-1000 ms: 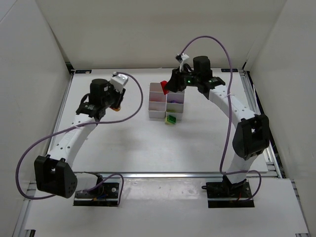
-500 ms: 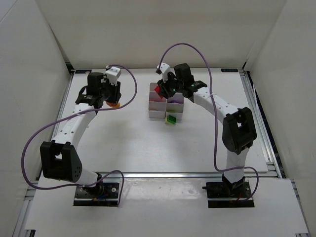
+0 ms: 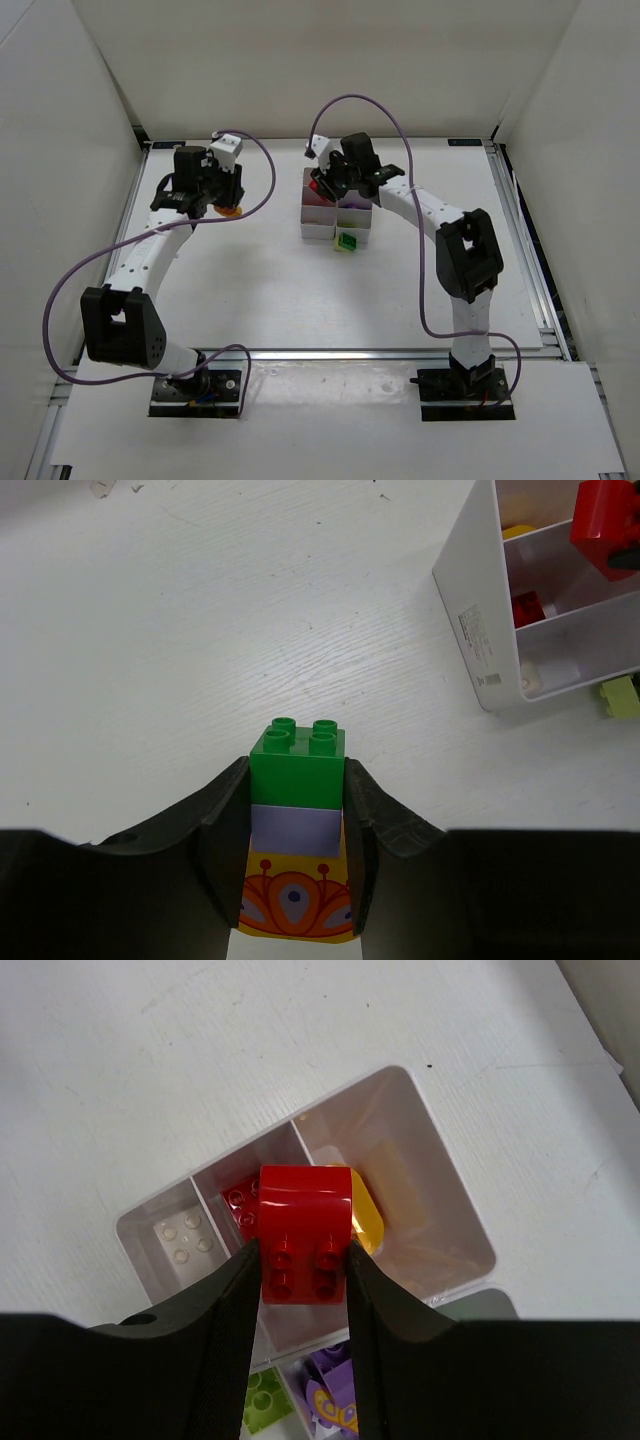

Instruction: Sort the legos into containers by color

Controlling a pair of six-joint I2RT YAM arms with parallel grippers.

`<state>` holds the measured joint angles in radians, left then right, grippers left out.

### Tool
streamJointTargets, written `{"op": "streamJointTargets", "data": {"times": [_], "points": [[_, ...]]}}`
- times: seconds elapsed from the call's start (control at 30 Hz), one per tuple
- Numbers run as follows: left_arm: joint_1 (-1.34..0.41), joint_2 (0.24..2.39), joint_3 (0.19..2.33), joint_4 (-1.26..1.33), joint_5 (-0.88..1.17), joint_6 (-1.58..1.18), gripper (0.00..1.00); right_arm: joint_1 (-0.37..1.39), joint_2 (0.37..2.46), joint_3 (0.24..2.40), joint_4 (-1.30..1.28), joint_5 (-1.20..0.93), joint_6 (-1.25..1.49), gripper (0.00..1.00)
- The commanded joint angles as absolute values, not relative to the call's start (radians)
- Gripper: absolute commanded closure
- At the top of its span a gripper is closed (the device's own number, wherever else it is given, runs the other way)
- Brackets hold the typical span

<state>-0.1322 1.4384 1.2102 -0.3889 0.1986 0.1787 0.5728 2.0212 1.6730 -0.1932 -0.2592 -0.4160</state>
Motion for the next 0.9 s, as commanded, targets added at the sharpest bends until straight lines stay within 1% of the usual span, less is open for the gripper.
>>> {"op": "streamJointTargets", "data": {"times": [0.0,0.07,0.17,0.2,0.33,0.47,0.57,0.6,0.67,0.73,0.77,0.83,0.87], "points": [[-0.118,1.422,1.238,-0.382,0.218,0.179,0.90,0.587,2.033,1.721,-0.176,-0.245,-0.472,1.00],[-0.117,1.424,1.235,-0.382,0.219,0.181,0.90,0.591,2.034,1.713,-0.178,-0.238,-0.476,1.00],[-0.117,1.424,1.232,-0.382,0.222,0.178,0.90,0.600,2.031,1.697,-0.173,-0.216,-0.485,0.95],[-0.117,1.424,1.230,-0.379,0.225,0.175,0.90,0.600,2.026,1.689,-0.170,-0.216,-0.486,0.87],[-0.117,1.422,1.227,-0.376,0.230,0.173,0.90,0.603,2.017,1.671,-0.166,-0.210,-0.491,0.76],[-0.117,1.424,1.229,-0.373,0.235,0.170,0.90,0.603,2.013,1.652,-0.155,-0.198,-0.503,0.71],[-0.117,1.420,1.227,-0.371,0.235,0.167,0.90,0.603,2.010,1.646,-0.149,-0.193,-0.503,0.66],[-0.117,1.420,1.224,-0.373,0.235,0.169,0.90,0.604,2.006,1.644,-0.149,-0.193,-0.505,0.62],[-0.117,1.419,1.223,-0.373,0.238,0.167,0.90,0.603,1.999,1.638,-0.149,-0.192,-0.503,0.57],[-0.117,1.420,1.221,-0.370,0.239,0.167,0.90,0.603,1.990,1.628,-0.146,-0.193,-0.505,0.48],[-0.118,1.420,1.220,-0.373,0.241,0.167,0.90,0.603,1.985,1.621,-0.146,-0.193,-0.502,0.39],[-0.117,1.420,1.216,-0.371,0.239,0.164,0.90,0.603,1.979,1.612,-0.146,-0.196,-0.500,0.36],[-0.117,1.420,1.215,-0.370,0.239,0.161,0.90,0.603,1.971,1.609,-0.144,-0.196,-0.499,0.31]]}}
